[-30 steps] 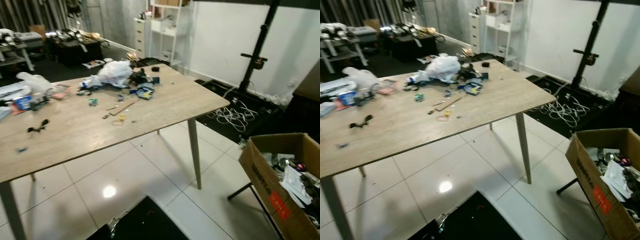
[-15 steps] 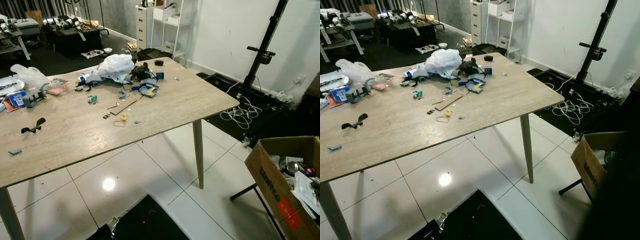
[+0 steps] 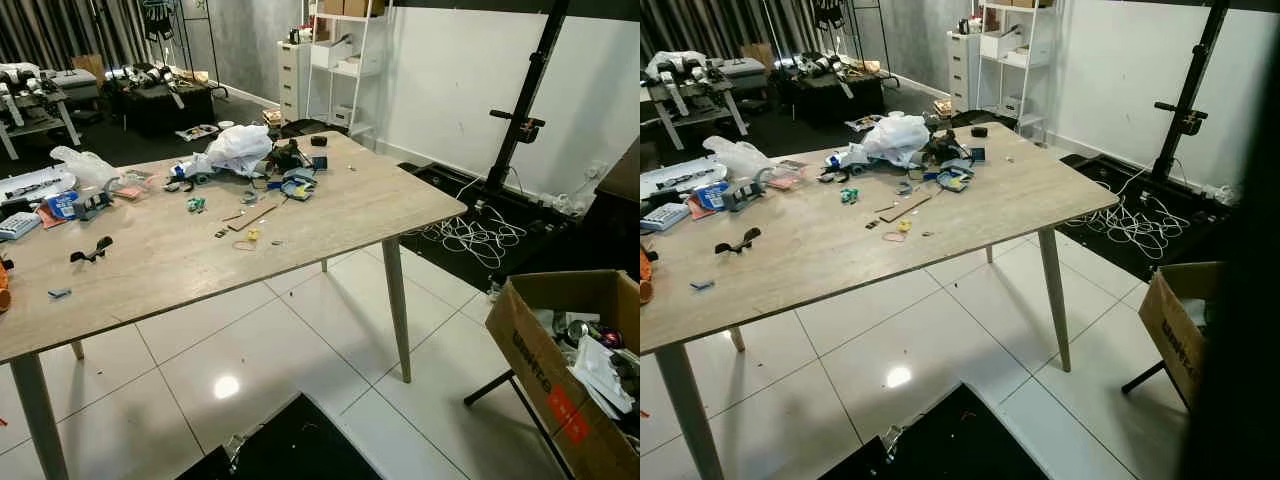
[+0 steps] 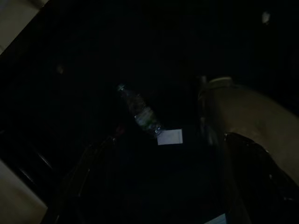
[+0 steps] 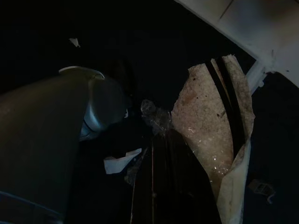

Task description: Picking trash to rubbish bin

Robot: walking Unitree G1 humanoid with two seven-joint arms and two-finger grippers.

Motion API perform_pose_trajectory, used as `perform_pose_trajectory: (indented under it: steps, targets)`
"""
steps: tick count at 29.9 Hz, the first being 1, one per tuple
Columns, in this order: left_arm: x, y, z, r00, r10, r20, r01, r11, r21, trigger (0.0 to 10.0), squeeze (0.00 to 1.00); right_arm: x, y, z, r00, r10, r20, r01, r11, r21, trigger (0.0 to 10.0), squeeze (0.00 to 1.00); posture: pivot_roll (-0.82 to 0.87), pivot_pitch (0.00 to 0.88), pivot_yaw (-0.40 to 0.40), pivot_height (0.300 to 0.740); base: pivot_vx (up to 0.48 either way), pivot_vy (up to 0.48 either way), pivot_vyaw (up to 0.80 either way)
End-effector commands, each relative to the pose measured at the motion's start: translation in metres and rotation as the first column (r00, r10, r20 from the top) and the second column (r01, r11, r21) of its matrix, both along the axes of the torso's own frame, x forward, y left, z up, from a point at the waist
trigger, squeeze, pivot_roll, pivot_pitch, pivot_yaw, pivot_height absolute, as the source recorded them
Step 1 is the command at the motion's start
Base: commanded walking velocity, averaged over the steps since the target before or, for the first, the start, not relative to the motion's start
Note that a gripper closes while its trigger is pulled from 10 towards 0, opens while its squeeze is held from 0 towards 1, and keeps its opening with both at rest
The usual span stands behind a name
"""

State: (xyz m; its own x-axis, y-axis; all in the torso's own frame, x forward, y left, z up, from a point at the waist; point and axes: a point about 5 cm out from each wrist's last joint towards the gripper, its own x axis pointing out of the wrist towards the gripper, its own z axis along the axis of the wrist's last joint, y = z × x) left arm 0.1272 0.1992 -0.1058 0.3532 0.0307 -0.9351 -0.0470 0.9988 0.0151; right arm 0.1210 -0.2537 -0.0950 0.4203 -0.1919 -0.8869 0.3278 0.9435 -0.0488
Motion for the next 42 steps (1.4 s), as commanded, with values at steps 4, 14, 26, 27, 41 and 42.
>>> perform_pose_trajectory:
  steps: [4, 14, 26, 27, 41, 42]
  targets:
    - [-0.002, -0.003, -0.001, 1.0, 0.002, -0.008, -0.003, 1.0, -0.014, 10.0, 0.0, -0.008, 0.0, -0.003, 0.999, 0.009, -0.031, -0.009, 1.0, -0.01, 10.0, 0.0, -0.15, 0.08, 0.03, 0.74, 0.0, 0.0, -0.8]
    - [0.002, -0.007, 0.0, 1.0, -0.001, 0.001, 0.001, 1.0, -0.02, 10.0, 0.0, 0.003, 0.0, 0.001, 1.0, 0.021, -0.009, -0.021, 1.0, -0.017, 10.0, 0.0, -0.16, 0.061, 0.024, 0.74, 0.0, 0.0, -0.24]
    - [0.005, -0.012, 0.0, 1.0, -0.006, 0.006, 0.006, 1.0, -0.028, 10.0, 0.0, 0.015, 0.002, 0.004, 0.999, 0.037, 0.015, -0.036, 0.999, -0.022, 10.0, 0.0, -0.16, 0.058, 0.025, 0.74, 0.0, 0.0, -0.53]
    - [0.004, -0.012, 0.0, 1.0, -0.006, 0.003, 0.007, 1.0, -0.028, 10.0, 0.0, 0.016, 0.002, 0.004, 0.999, 0.037, 0.016, -0.037, 0.999, -0.022, 10.0, 0.0, -0.16, 0.06, 0.026, 0.74, 0.0, 0.0, -0.8]
    - [0.001, -0.009, -0.001, 1.0, -0.013, -0.008, 0.013, 1.0, -0.022, 10.0, 0.0, 0.018, 0.0, 0.006, 0.999, 0.043, 0.024, -0.043, 0.999, -0.024, 10.0, 0.0, -0.16, 0.061, 0.025, 0.74, 0.0, 0.0, -0.29]
    - [0.001, -0.009, -0.001, 1.0, -0.013, -0.008, 0.013, 1.0, -0.022, 10.0, 0.0, 0.018, 0.0, 0.006, 0.999, 0.043, 0.024, -0.043, 0.999, -0.024, 10.0, 0.0, -0.16, 0.061, 0.025, 0.74, 0.0, 0.0, -0.8]
